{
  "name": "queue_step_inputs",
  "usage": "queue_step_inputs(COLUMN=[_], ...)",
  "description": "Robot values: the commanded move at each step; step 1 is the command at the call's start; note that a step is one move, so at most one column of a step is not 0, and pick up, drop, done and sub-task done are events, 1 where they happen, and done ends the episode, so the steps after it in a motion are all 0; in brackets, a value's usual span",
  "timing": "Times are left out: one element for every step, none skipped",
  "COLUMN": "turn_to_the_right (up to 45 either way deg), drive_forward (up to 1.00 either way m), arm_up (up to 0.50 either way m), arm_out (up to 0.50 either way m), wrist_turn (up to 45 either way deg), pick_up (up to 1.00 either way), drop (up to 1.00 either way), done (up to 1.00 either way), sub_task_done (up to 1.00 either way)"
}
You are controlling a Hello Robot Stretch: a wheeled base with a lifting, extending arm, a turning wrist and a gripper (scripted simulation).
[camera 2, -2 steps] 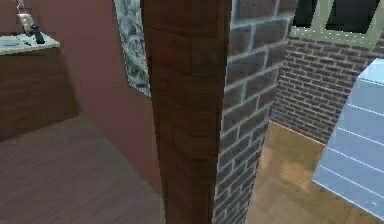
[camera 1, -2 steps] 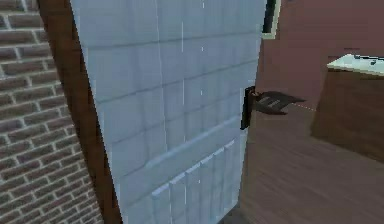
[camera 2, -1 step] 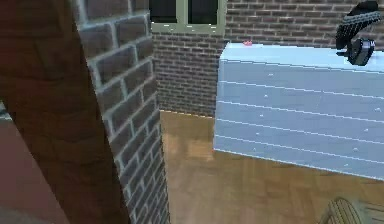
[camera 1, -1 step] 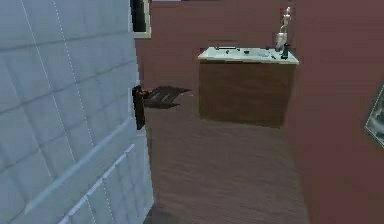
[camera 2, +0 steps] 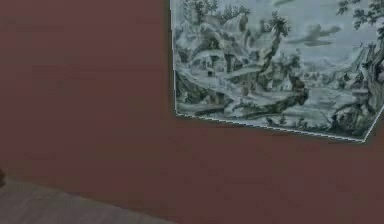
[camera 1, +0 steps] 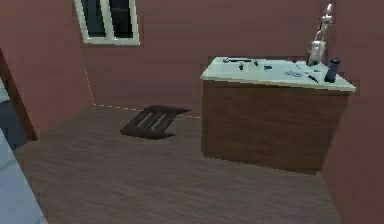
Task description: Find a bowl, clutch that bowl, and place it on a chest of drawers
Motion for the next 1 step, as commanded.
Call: queue_step_inputs(turn_to_the_right=[0.0], drive_forward=[0.6], arm_up=[0.0], arm_out=[0.0], wrist_turn=[0.0], pick_up=[0.0], drop=[0.0], done=[0.0], sub_task_done=[0.0])
